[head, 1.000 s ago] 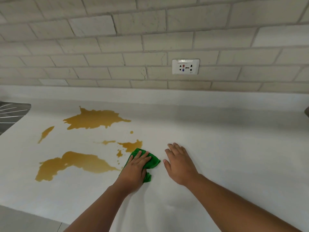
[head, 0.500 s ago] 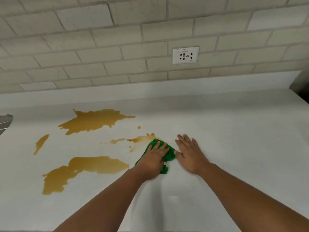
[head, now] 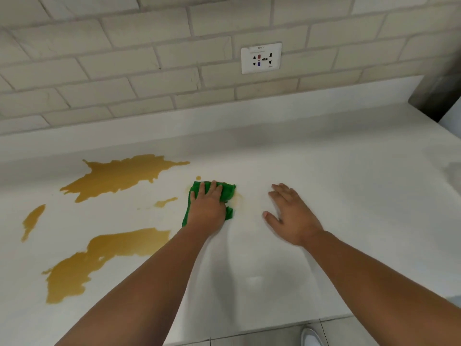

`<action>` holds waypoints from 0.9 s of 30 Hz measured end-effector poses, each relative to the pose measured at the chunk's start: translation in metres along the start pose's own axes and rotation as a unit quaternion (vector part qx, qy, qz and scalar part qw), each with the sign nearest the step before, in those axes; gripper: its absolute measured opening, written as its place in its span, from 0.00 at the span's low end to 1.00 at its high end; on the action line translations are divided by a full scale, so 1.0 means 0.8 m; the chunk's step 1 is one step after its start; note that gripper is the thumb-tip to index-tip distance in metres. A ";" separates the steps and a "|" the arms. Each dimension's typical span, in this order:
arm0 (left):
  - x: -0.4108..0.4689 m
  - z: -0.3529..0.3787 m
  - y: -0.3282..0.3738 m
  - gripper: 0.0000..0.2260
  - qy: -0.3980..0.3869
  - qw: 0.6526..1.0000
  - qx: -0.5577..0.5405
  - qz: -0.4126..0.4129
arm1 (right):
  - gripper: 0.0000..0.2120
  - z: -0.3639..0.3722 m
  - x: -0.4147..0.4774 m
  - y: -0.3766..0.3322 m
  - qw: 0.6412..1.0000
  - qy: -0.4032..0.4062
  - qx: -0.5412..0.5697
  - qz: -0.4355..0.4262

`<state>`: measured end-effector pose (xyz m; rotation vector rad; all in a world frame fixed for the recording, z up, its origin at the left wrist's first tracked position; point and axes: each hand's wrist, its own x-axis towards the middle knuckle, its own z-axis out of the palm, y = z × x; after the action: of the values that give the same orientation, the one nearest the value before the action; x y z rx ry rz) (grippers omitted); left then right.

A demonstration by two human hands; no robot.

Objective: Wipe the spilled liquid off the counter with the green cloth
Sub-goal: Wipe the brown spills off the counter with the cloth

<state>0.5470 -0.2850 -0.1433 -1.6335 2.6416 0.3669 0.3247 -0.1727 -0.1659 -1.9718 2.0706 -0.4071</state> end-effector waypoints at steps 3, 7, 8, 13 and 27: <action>-0.019 0.012 0.026 0.26 -0.010 0.995 -0.005 0.101 | 0.42 -0.001 0.001 0.000 0.999 0.012 0.029 0.008; -0.050 0.015 -0.006 0.29 -0.063 0.974 -0.044 0.213 | 0.43 -0.004 0.000 0.000 0.999 0.013 0.049 0.014; -0.055 0.014 -0.021 0.30 -0.066 0.971 -0.049 0.225 | 0.43 -0.004 -0.001 0.001 0.999 0.010 0.047 0.012; -0.056 0.006 -0.066 0.35 -0.029 0.994 0.025 0.100 | 0.44 -0.003 0.002 0.002 1.000 -0.001 0.019 0.007; -0.084 0.030 0.073 0.28 -0.023 0.995 0.008 0.100 | 0.35 -0.022 -0.005 0.039 0.993 -0.052 -0.056 -0.093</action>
<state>0.5230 -0.1961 -0.1466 -1.3425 2.7721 0.3812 0.2896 -0.1667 -0.1607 -2.2109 1.8912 -0.2211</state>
